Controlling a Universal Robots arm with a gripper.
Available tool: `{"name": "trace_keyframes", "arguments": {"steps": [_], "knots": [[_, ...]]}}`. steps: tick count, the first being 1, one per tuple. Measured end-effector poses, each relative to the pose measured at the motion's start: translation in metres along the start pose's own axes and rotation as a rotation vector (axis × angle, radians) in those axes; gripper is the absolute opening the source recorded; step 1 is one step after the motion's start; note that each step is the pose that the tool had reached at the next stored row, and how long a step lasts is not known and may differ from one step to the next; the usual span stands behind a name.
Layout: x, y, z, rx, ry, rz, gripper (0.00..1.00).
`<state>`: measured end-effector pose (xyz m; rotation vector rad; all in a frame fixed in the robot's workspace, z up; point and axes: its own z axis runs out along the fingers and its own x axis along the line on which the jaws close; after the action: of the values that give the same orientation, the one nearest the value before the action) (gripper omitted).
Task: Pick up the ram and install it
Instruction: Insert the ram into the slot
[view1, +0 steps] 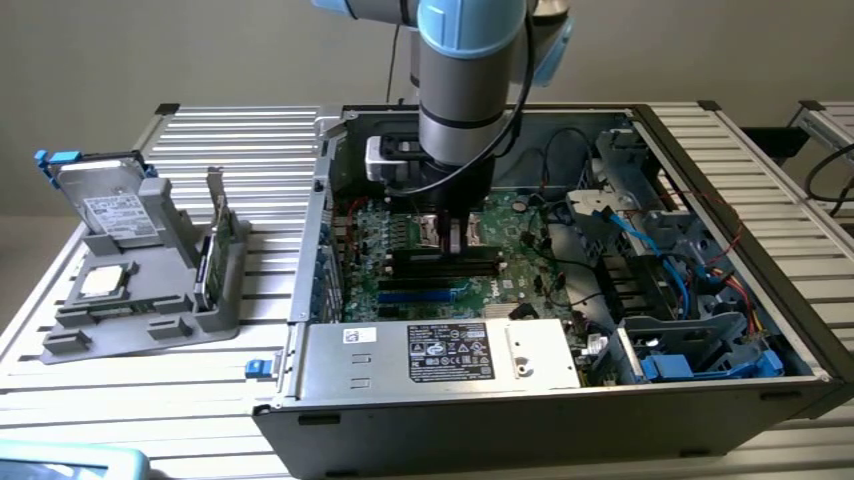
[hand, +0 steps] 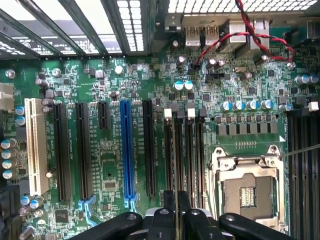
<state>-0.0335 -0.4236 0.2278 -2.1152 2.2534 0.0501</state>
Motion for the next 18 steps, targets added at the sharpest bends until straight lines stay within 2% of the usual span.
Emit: {"name": "trace_keyframes", "arguments": {"steps": [4,8,18], "knots": [[0.0000,-0.0031,0.0009,-0.0122,0.0008,0.000,0.15],[0.0004,-0.0041,0.0023,-0.0194,0.0012,0.000,0.15],[0.0007,-0.0047,0.0075,-0.0203,0.0010,0.000,0.15]]}}
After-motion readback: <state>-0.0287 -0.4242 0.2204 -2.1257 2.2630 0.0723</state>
